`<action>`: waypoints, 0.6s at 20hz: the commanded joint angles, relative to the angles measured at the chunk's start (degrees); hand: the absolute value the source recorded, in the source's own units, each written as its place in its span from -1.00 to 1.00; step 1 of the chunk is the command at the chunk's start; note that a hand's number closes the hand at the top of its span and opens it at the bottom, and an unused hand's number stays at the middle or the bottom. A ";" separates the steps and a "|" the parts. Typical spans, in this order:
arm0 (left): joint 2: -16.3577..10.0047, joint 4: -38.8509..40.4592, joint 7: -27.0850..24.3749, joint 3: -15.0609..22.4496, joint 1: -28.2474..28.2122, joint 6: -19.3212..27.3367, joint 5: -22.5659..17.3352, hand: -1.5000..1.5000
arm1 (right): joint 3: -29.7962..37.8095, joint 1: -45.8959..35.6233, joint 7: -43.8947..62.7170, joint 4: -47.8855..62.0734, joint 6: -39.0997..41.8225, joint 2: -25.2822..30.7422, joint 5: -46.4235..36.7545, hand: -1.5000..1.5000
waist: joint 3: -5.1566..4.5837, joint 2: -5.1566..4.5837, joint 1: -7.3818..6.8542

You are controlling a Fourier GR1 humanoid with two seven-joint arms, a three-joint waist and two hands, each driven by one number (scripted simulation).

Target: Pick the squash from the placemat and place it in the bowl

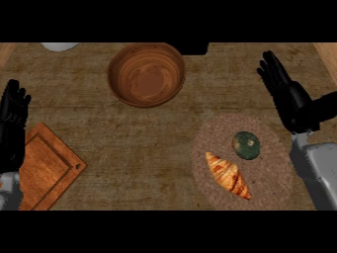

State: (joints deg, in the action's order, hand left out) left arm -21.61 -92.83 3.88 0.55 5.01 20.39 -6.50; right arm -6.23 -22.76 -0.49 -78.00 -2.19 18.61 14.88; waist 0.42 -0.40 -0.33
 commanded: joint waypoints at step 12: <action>8.79 2.04 -0.77 11.57 0.99 -5.36 -0.60 0.00 | -7.15 19.41 -34.76 -1.54 6.39 0.93 -7.88 -1.00 | -0.18 0.21 2.28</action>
State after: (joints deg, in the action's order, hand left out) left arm -15.49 -91.44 3.74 9.59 6.02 15.01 -7.55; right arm -15.66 -10.73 -22.00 -80.60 4.46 22.31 3.66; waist 0.11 -0.01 2.00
